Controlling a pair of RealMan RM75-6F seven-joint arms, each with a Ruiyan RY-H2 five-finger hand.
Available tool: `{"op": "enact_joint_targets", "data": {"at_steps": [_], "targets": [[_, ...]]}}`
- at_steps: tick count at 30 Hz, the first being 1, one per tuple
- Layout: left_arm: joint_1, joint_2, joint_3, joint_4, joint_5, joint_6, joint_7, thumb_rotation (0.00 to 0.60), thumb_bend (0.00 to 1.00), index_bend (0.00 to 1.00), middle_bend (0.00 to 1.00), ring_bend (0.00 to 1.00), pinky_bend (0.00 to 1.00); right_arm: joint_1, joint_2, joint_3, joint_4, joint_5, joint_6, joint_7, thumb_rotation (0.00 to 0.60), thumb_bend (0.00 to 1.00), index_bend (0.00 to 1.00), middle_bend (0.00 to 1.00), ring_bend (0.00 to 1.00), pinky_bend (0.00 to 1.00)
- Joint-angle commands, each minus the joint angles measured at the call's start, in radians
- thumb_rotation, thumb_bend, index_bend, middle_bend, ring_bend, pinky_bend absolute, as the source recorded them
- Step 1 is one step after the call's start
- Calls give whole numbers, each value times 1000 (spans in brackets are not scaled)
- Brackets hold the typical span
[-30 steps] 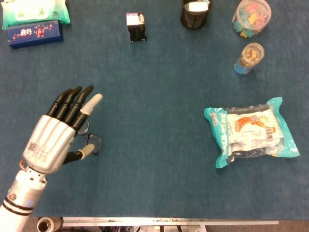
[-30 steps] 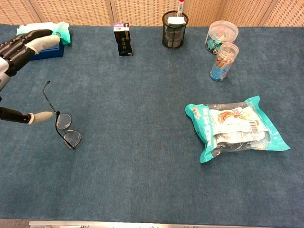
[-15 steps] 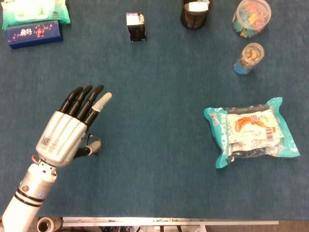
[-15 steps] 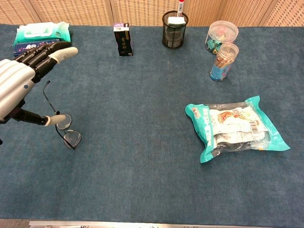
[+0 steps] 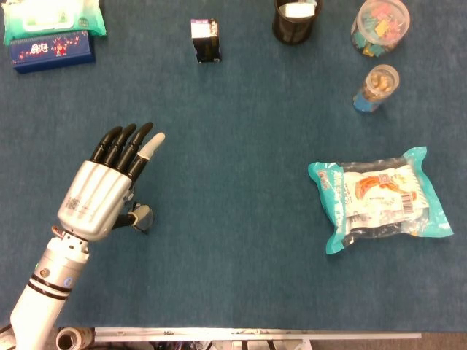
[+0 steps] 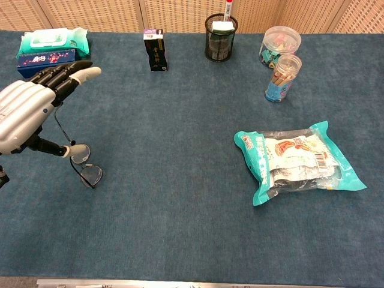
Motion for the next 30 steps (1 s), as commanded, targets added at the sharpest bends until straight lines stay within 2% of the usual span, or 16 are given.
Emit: {"op": "enact_joint_targets", "data": {"at_steps": [1, 30], "targets": [[-3, -4, 0, 12, -1, 5, -9, 600, 0, 0, 0, 0, 76, 0, 0, 0, 0, -1, 0, -1, 600, 214, 526, 422, 288, 287], [-54, -76, -11, 206, -32, 8, -154, 600, 0, 0, 0, 0, 76, 5, -9, -4, 5, 2, -12, -16, 600, 214, 526, 422, 288, 286]]}}
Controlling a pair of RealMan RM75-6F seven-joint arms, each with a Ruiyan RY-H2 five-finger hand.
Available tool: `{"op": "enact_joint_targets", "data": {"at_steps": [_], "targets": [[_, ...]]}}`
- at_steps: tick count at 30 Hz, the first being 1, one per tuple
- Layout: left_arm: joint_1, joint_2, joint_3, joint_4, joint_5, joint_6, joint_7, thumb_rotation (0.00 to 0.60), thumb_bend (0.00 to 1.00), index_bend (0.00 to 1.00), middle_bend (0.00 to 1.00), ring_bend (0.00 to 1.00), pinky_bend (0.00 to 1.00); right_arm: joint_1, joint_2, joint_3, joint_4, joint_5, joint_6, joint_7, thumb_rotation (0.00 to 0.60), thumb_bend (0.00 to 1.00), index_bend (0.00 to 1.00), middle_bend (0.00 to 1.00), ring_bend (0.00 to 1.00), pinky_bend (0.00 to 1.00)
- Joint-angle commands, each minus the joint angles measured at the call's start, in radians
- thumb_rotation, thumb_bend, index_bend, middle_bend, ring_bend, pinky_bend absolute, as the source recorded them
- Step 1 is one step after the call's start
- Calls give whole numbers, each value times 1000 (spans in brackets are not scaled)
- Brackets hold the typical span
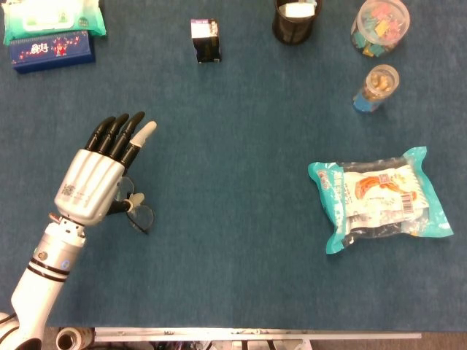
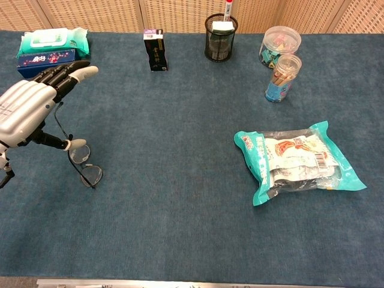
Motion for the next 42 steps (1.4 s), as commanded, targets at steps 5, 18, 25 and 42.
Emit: {"op": "enact_joint_targets", "data": {"at_steps": [5, 18, 25, 42], "targets": [[-14, -25, -3, 44, -12, -6, -27, 600, 0, 0, 0, 0, 76, 2, -2, 0, 3, 4, -6, -1, 600, 214, 525, 423, 288, 286], [-38, -59, -5, 118, -39, -25, -50, 600, 0, 0, 0, 0, 76, 6, -4, 1, 8, 12, -16, 0, 600, 214, 525, 424, 288, 286], [-45, -87, -1, 170, -40, -24, -65, 600, 0, 0, 0, 0, 76, 7, -7, 3, 12, 18, -21, -1, 600, 214, 525, 424, 288, 287], [-64, -116, 6, 241, -42, -23, -104, 600, 0, 0, 0, 0, 76, 9, -12, -1, 11, 13, -23, -10, 600, 214, 525, 424, 288, 287]]}}
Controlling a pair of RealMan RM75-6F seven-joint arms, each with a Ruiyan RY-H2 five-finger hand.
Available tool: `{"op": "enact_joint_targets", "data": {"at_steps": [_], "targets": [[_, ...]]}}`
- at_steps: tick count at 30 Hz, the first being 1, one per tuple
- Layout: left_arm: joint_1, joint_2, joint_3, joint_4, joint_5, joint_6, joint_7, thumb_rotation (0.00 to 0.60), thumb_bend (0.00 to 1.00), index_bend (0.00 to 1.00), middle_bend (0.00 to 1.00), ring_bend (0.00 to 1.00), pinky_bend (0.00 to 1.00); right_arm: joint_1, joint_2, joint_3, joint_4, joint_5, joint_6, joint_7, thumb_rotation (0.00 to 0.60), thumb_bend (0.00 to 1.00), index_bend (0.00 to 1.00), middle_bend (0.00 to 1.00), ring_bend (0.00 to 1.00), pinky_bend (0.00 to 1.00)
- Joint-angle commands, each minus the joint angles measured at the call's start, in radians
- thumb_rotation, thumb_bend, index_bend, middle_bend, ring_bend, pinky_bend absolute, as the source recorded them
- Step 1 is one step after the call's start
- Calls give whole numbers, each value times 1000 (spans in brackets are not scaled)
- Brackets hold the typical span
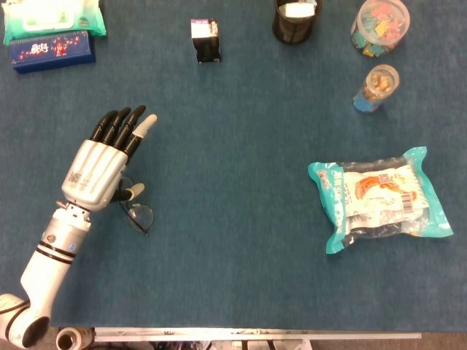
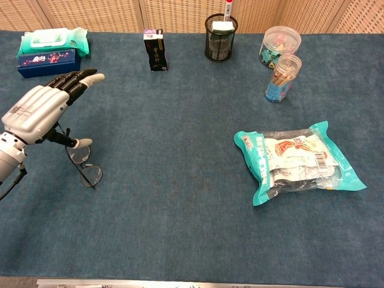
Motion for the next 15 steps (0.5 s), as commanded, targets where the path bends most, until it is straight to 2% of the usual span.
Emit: {"op": "enact_joint_targets", "data": {"at_steps": [1, 10, 15], "targets": [[-3, -5, 1, 8, 1, 0, -5, 600, 0, 0, 0, 0, 76, -1, 1, 0, -1, -2, 2, 1, 600, 214, 526, 424, 288, 287], [-12, -35, 6, 59, -1, -3, -39, 600, 0, 0, 0, 0, 76, -2, 3, 0, -3, -4, 6, 5, 600, 213, 526, 424, 288, 287], [-3, -18, 17, 33, 24, 38, -35, 600, 0, 0, 0, 0, 76, -2, 5, 1, -4, -3, 8, 9, 600, 214, 526, 424, 288, 287]]}}
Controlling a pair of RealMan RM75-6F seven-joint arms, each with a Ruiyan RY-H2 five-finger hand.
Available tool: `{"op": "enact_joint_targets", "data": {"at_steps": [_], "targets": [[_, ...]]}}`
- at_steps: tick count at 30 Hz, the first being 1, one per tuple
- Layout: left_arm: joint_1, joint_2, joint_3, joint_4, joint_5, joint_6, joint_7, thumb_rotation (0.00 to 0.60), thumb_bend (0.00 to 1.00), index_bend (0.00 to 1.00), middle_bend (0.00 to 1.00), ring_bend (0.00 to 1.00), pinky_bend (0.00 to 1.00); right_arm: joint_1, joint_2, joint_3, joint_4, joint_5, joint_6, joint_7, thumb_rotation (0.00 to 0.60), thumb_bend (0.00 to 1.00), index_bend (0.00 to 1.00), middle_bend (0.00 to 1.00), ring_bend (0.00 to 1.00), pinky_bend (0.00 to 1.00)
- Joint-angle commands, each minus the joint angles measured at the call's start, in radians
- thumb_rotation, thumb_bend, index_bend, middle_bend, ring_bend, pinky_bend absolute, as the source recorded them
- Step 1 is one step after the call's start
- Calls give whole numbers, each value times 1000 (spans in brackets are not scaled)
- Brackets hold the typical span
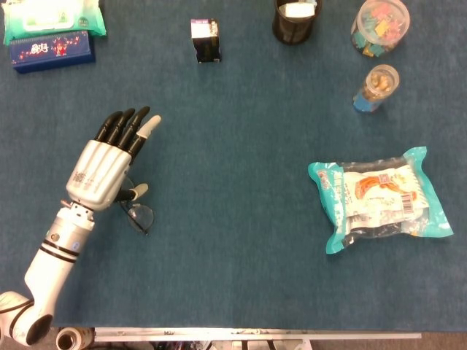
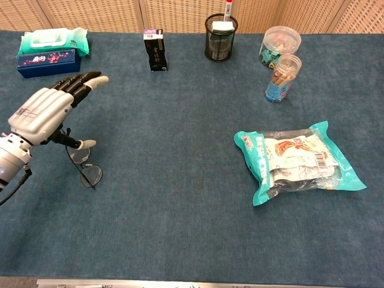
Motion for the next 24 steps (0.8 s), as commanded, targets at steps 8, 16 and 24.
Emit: {"op": "enact_joint_targets", "data": {"at_steps": [8, 16, 24], "targets": [[33, 80, 16, -98, 42, 90, 25, 600, 0, 0, 0, 0, 77, -1, 5, -3, -5, -9, 4, 9, 600, 214, 526, 424, 288, 287], [57, 88, 24, -46, 92, 182, -66, 600, 0, 0, 0, 0, 87, 0, 5, -5, -6, -12, 2, 8, 600, 214, 526, 424, 288, 287], [76, 25, 22, 101, 172, 342, -212, 600, 0, 196, 133, 28, 166, 1, 3, -6, -5, -11, -1, 6, 600, 214, 526, 424, 288, 287]]}}
